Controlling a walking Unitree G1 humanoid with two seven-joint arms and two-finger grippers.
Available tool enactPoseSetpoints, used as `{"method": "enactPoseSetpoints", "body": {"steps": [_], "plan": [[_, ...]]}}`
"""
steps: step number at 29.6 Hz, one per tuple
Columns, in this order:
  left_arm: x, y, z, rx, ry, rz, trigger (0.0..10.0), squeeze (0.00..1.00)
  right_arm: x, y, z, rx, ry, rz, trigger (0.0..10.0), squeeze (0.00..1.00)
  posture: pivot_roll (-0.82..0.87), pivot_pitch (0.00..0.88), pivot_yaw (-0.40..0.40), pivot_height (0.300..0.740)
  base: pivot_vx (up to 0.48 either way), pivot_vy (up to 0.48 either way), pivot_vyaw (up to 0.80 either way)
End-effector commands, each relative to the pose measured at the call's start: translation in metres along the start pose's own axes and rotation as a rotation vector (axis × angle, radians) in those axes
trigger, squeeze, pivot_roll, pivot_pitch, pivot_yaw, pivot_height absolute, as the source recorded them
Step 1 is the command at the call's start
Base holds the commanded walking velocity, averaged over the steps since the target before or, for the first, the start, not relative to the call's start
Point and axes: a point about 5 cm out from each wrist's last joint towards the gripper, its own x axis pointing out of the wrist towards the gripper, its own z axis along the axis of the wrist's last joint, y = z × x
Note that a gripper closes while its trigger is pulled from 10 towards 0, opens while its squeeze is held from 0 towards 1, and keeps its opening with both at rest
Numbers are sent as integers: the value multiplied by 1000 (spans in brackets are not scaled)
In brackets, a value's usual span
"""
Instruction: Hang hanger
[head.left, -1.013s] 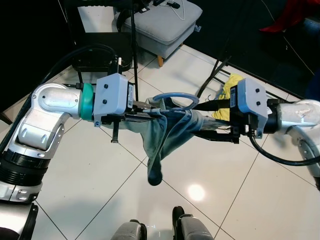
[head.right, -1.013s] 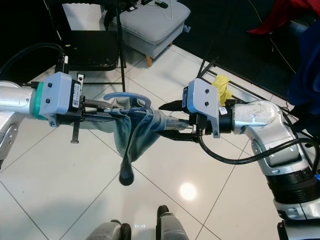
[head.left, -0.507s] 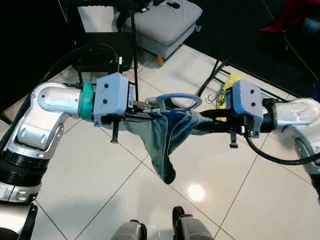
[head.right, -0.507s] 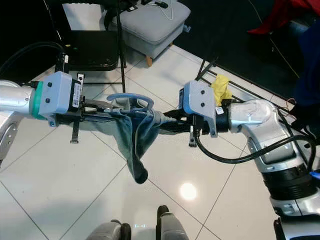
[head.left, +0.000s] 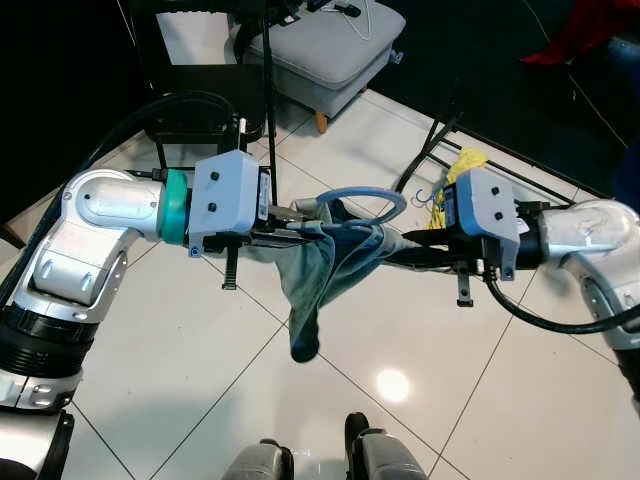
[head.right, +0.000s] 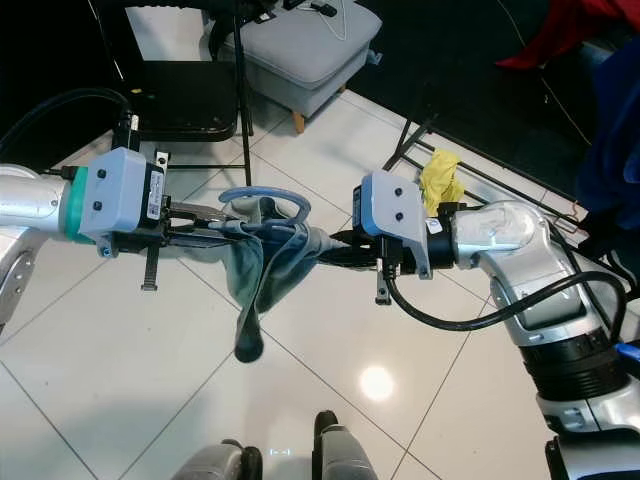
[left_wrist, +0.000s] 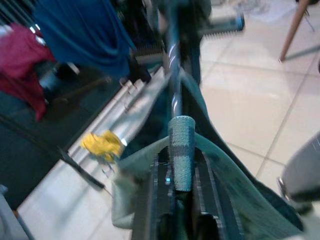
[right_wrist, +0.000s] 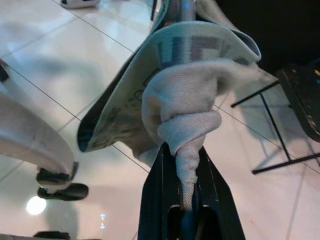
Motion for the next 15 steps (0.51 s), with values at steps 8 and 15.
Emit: {"method": "enactPoseSetpoints", "body": {"steps": [8,15], "plan": [[-11,-1,16,-90,-60,-34,10000,0,2,2,-5,25,-15,-16,0,0,7,105,67,740,0,0,0],[-34,3,17,-182,-71,8,10000,0,-5,2,-32,131,44,-123,0,0,9,103,63,740,0,0,0]]}}
